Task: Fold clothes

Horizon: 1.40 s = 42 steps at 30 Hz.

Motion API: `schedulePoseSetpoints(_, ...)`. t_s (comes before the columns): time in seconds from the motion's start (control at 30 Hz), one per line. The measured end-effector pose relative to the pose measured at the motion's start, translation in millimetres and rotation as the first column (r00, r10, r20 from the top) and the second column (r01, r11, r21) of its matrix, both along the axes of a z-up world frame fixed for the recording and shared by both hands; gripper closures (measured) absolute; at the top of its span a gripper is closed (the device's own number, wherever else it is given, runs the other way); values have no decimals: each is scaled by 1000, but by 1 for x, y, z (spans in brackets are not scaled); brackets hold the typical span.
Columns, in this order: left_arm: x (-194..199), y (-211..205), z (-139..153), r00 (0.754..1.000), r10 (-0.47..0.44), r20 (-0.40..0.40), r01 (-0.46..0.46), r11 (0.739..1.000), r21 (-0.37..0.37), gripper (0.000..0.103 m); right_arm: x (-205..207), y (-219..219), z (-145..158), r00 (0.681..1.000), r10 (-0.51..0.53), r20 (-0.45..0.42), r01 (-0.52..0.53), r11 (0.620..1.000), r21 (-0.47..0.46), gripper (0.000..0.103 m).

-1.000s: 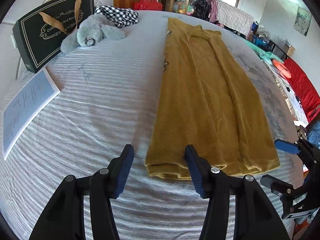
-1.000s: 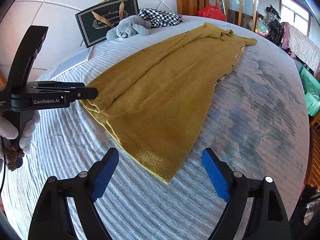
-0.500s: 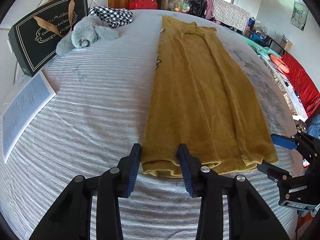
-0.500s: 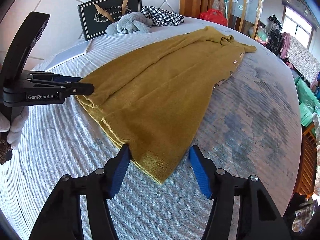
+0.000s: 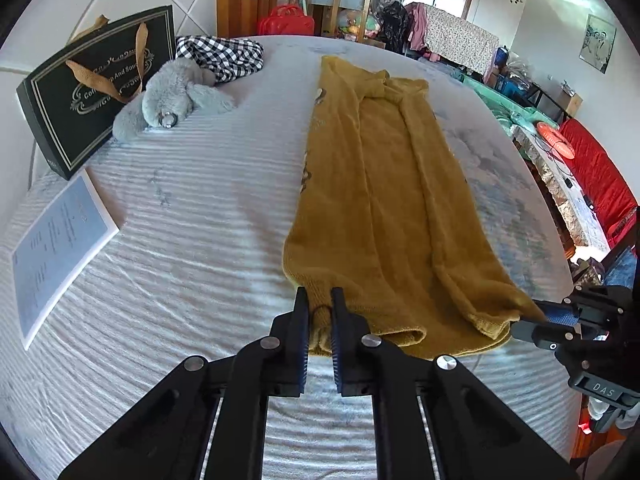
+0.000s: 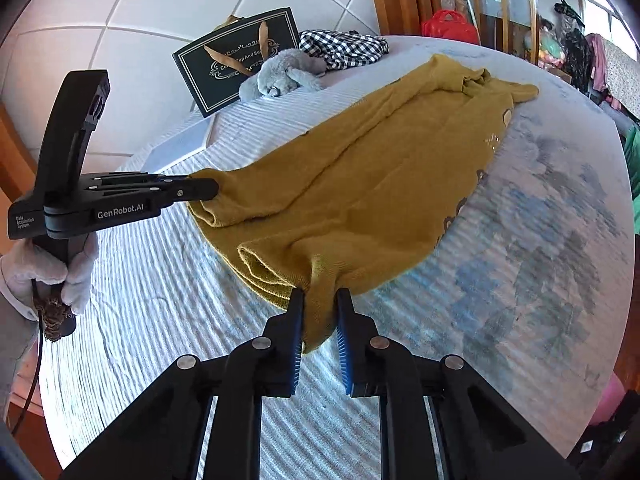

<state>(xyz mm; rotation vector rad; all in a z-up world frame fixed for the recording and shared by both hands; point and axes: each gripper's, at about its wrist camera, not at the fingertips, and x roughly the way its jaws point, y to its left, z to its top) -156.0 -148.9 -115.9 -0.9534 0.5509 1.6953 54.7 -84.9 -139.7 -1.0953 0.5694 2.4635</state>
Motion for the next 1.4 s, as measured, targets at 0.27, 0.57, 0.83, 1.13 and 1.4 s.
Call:
schedulePoseSetpoints(0.27,-12,86,33,998,-15,-57,16,999,27,96,-13,74,33,999,-13,-30,15,998,59,88)
schedulePoseSetpoints(0.57,-55,236,45,997,6,-74,-4,999,38,96,-52,239,54,996,42,-73,-34,994,102,89)
schedulePoseSetpoints(0.83,-93,388,31,996,-30,-79,29,999,-14,96,-83,380,49,997,-17,-78,23,997,79,89)
schedulePoseSetpoints(1.13,-106,508,-16,990,-80,-120,64,990,-127,90,-85,478,2,986,-161,-44,159,986,-41,84)
schedulePoseSetpoints(1.4,-136,473,0,990,107,-92,-117,987,-112,45,-55,503,10,969,-238,-62,238,971,-7,53)
